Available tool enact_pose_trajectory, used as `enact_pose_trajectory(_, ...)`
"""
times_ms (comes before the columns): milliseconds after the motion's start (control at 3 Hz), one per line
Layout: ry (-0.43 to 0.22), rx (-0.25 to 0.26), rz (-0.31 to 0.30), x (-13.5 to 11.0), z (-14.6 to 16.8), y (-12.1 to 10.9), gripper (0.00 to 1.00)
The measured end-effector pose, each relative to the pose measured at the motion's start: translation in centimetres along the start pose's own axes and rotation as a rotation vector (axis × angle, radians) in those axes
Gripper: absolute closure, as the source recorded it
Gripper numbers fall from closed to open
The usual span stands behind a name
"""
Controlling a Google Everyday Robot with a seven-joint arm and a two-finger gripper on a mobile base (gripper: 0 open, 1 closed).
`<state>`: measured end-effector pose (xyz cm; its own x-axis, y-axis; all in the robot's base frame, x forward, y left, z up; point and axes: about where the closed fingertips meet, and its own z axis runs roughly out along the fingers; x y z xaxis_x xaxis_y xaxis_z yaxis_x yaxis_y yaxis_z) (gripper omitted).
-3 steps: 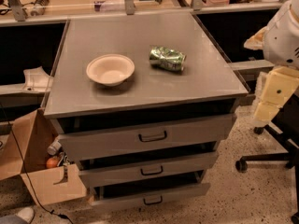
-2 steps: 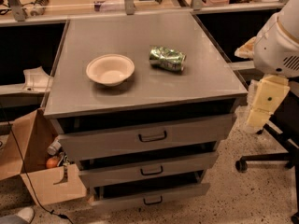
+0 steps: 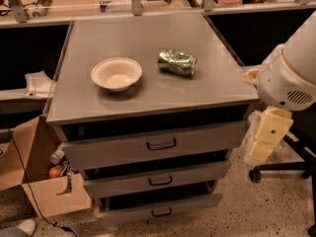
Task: Open top drawer
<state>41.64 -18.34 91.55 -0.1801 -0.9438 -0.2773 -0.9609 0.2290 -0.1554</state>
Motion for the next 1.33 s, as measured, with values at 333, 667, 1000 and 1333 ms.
enact_pose_trajectory(333,-0.005,-0.045,0.008,0.3,3.0,1.2,0.00)
enact_pose_trajectory(667,-0.014,-0.096,-0.004,0.2,6.0,2.1,0.00)
enact_pose_trajectory(1000,-0.013,-0.101,-0.004,0.3,6.2,2.2,0.00)
enact_pose_trajectory(1333,-0.031,-0.112,0.009,0.3,7.7,3.3,0.00)
